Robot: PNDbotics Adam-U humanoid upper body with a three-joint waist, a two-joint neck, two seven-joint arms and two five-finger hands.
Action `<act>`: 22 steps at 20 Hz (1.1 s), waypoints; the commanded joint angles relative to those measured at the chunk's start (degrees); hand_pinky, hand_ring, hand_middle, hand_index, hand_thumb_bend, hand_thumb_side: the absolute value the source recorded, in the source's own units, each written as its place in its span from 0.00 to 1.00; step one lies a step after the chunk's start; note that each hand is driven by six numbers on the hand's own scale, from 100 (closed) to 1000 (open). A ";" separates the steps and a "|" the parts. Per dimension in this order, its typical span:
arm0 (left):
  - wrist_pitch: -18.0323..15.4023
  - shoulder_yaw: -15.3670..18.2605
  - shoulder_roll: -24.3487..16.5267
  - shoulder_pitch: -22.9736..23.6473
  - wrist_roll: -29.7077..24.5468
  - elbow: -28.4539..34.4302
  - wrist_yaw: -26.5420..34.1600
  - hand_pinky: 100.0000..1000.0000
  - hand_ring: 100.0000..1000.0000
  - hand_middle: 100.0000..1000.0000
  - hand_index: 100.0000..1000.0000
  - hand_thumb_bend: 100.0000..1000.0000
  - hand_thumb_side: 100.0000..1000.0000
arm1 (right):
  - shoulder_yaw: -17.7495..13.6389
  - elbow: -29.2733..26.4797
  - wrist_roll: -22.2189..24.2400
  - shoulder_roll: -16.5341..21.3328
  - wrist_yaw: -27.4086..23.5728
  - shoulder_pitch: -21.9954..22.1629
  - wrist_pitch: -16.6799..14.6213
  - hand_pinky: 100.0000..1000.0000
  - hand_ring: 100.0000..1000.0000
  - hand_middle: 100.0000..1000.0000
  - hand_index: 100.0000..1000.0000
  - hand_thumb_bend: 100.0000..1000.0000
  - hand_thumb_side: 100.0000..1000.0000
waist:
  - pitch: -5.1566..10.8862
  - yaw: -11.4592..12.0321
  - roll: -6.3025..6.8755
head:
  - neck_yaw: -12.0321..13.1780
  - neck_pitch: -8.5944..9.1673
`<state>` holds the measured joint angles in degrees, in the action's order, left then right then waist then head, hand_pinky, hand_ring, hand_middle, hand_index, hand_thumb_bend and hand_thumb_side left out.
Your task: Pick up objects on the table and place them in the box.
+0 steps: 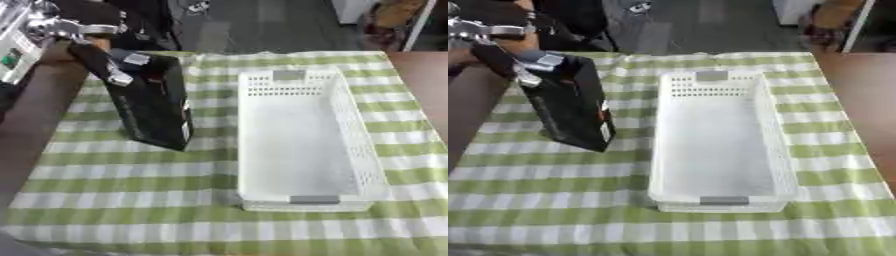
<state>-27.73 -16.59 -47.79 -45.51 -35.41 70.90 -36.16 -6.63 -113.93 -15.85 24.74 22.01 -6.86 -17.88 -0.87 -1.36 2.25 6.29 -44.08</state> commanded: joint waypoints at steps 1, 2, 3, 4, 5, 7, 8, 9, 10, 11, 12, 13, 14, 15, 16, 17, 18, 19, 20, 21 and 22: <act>-5.32 0.05 -0.54 -1.77 -4.81 -0.50 -0.89 0.93 0.90 0.90 0.99 1.00 0.60 | -0.05 -0.66 0.19 1.53 -0.24 -0.36 0.03 0.76 0.81 0.78 0.79 0.05 0.59 | 0.65 -0.08 -0.01 | 0.42 -0.04; -5.52 -0.02 -0.41 -1.81 -4.84 -0.65 -1.09 0.93 0.90 0.91 1.00 1.00 0.60 | -0.03 -0.66 0.22 1.53 -0.26 -0.37 0.03 0.76 0.81 0.78 0.79 0.05 0.59 | 0.65 -0.09 -0.01 | 0.44 -0.04; -5.70 -0.09 -0.30 -1.83 -4.86 -0.79 -1.30 0.93 0.90 0.91 0.99 1.00 0.60 | -0.01 -0.66 0.24 1.54 -0.27 -0.38 0.02 0.76 0.81 0.78 0.79 0.05 0.59 | 0.65 -0.11 -0.01 | 0.43 -0.04; -5.86 -0.21 -0.17 -1.83 -4.92 -0.97 -1.57 0.93 0.90 0.91 0.99 1.00 0.60 | 0.01 -0.66 0.26 1.55 -0.29 -0.38 0.01 0.76 0.81 0.78 0.79 0.05 0.59 | 0.65 -0.14 -0.01 | 0.44 -0.04; -6.02 -0.31 -0.05 -1.85 -4.98 -1.21 -1.81 0.93 0.90 0.91 0.99 1.00 0.60 | 0.01 -0.66 0.26 1.55 -0.31 -0.38 0.00 0.76 0.81 0.78 0.79 0.05 0.59 | 0.65 -0.15 -0.01 | 0.46 -0.04; -6.31 -0.37 0.17 -1.91 -4.99 -1.67 -2.20 0.93 0.90 0.91 0.99 1.00 0.60 | 0.02 -0.66 0.28 1.54 -0.35 -0.37 -0.02 0.76 0.81 0.78 0.79 0.05 0.59 | 0.64 -0.18 0.00 | 0.51 -0.04; -6.42 -0.37 0.28 -1.93 -4.97 -1.90 -2.36 0.93 0.90 0.91 0.99 1.00 0.60 | 0.03 -0.66 0.30 1.54 -0.37 -0.36 -0.02 0.76 0.81 0.78 0.79 0.05 0.59 | 0.63 -0.20 0.00 | 0.52 -0.04; -6.53 -0.39 0.36 -1.94 -4.96 -2.10 -2.52 0.93 0.90 0.91 0.99 1.00 0.60 | 0.04 -0.66 0.32 1.53 -0.38 -0.36 -0.03 0.76 0.81 0.78 0.79 0.05 0.59 | 0.63 -0.22 0.00 | 0.52 -0.04; -6.64 -0.44 0.45 -1.96 -5.00 -2.34 -2.69 0.93 0.90 0.91 0.99 1.00 0.60 | 0.05 -0.66 0.33 1.53 -0.40 -0.36 -0.05 0.76 0.81 0.78 0.79 0.05 0.59 | 0.62 -0.25 0.00 | 0.52 -0.04; -6.77 -0.51 0.55 -1.95 -5.06 -2.56 -2.90 0.93 0.90 0.91 0.99 1.00 0.60 | 0.04 -0.66 0.33 1.52 -0.42 -0.35 -0.07 0.76 0.81 0.78 0.79 0.05 0.59 | 0.60 -0.27 0.00 | 0.51 -0.04; -6.90 -0.56 0.64 -1.95 -5.09 -2.76 -3.06 0.93 0.90 0.91 0.99 1.00 0.60 | 0.04 -0.66 0.34 1.53 -0.44 -0.33 -0.08 0.76 0.81 0.78 0.79 0.05 0.59 | 0.59 -0.29 0.00 | 0.50 -0.04; -7.00 -0.55 0.68 -1.98 -5.06 -2.89 -3.16 0.93 0.90 0.91 0.99 1.00 0.60 | 0.03 -0.66 0.34 1.53 -0.46 -0.32 -0.08 0.76 0.81 0.78 0.79 0.05 0.59 | 0.59 -0.29 0.00 | 0.50 -0.04; -7.10 -0.59 0.73 -1.96 -5.08 -3.03 -3.27 0.93 0.90 0.91 0.99 1.00 0.60 | 0.04 -0.66 0.35 1.52 -0.47 -0.31 -0.09 0.76 0.81 0.78 0.79 0.05 0.59 | 0.57 -0.30 0.00 | 0.52 -0.04; -7.19 -0.61 0.77 -1.96 -5.08 -3.16 -3.37 0.93 0.90 0.91 0.99 1.00 0.60 | 0.04 -0.66 0.37 1.52 -0.48 -0.31 -0.10 0.76 0.81 0.78 0.79 0.05 0.59 | 0.56 -0.31 0.00 | 0.55 -0.04; -7.26 -0.63 0.81 -1.96 -5.10 -3.31 -3.50 0.93 0.90 0.91 0.99 1.00 0.60 | 0.03 -0.66 0.36 1.51 -0.50 -0.31 -0.10 0.76 0.81 0.78 0.79 0.05 0.59 | 0.54 -0.32 0.00 | 0.57 -0.04; -7.33 -0.64 0.86 -1.97 -5.13 -3.49 -3.63 0.93 0.90 0.91 0.99 1.00 0.60 | 0.03 -0.66 0.36 1.51 -0.51 -0.31 -0.12 0.76 0.81 0.78 0.79 0.05 0.59 | 0.53 -0.33 0.00 | 0.58 -0.04; -7.39 -0.65 0.93 -1.99 -5.16 -3.67 -3.74 0.93 0.90 0.91 0.99 1.00 0.60 | 0.04 -0.66 0.37 1.51 -0.53 -0.31 -0.12 0.76 0.81 0.78 0.79 0.05 0.59 | 0.53 -0.34 0.01 | 0.60 -0.04; -7.47 -0.67 0.99 -2.01 -5.20 -3.84 -3.83 0.93 0.90 0.90 0.99 1.00 0.60 | 0.04 -0.66 0.37 1.50 -0.54 -0.31 -0.12 0.76 0.81 0.78 0.79 0.05 0.59 | 0.52 -0.34 0.01 | 0.62 -0.04; -7.57 -0.76 1.08 -2.03 -5.33 -4.04 -3.96 0.93 0.90 0.90 0.99 1.00 0.60 | 0.04 -0.66 0.38 1.49 -0.55 -0.31 -0.13 0.76 0.81 0.78 0.79 0.05 0.59 | 0.52 -0.36 0.02 | 0.64 -0.04; -7.68 -0.83 1.17 -2.05 -5.44 -4.23 -4.08 0.93 0.90 0.89 0.99 1.00 0.60 | 0.04 -0.66 0.39 1.49 -0.56 -0.31 -0.13 0.76 0.81 0.78 0.79 0.05 0.59 | 0.52 -0.38 0.02 | 0.65 -0.04; -7.84 -1.00 1.29 -2.07 -5.65 -4.45 -4.24 0.93 0.90 0.89 0.99 1.00 0.60 | 0.06 -0.66 0.40 1.49 -0.58 -0.31 -0.14 0.76 0.81 0.78 0.79 0.05 0.59 | 0.52 -0.40 0.02 | 0.66 -0.04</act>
<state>-28.74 -17.73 -45.67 -46.02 -34.41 66.31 -40.08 -6.32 -113.93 -15.44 24.74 21.77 -6.86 -17.93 -0.87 -1.68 2.30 6.54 -44.08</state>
